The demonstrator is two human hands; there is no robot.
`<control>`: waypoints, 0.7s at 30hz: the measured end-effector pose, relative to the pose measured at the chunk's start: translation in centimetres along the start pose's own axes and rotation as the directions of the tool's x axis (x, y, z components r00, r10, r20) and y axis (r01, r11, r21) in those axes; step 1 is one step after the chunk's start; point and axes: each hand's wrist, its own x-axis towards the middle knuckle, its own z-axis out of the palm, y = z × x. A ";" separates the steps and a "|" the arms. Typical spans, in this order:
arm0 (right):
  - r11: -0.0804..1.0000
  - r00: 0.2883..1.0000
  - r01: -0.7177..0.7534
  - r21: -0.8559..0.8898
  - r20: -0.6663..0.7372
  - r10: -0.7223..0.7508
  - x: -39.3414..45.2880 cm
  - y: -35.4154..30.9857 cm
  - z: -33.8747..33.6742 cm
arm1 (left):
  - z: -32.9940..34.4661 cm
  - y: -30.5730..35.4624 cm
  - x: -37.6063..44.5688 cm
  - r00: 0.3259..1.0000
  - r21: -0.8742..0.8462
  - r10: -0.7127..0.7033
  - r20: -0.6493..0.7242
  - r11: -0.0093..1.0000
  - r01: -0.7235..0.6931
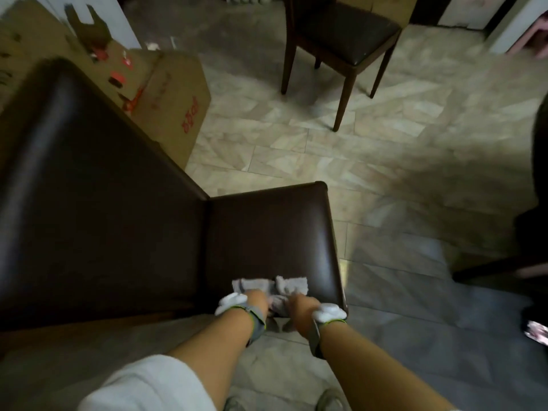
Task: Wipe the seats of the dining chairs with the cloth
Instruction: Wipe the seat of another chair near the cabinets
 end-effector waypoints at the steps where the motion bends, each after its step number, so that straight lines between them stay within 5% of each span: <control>1: 0.998 0.999 0.031 0.047 -0.010 -0.031 -2.3 0.1 -1.1 | -1.4 0.4 -2.5 0.999 -0.046 0.039 0.003 0.998 -0.038; 5: 0.954 0.956 0.214 0.209 -0.244 -0.161 -8.1 1.4 -8.0 | -8.1 3.1 -8.7 0.949 -0.089 0.276 -0.151 0.953 -0.291; 9: 0.876 0.898 0.357 0.326 -0.377 -0.226 -11.6 3.6 -16.5 | -13.0 8.4 -11.5 0.874 -0.343 0.362 -0.323 0.816 -0.465; 15: 0.822 0.874 0.428 0.374 -0.404 -0.271 -10.6 8.3 -31.3 | -20.9 21.6 -10.9 0.762 -0.509 0.244 -0.600 0.619 -0.599; 21: 0.758 0.890 0.449 0.473 -0.308 -0.335 -10.4 14.2 -43.8 | -28.8 36.2 -12.0 0.695 -0.567 0.168 -0.699 0.463 -0.682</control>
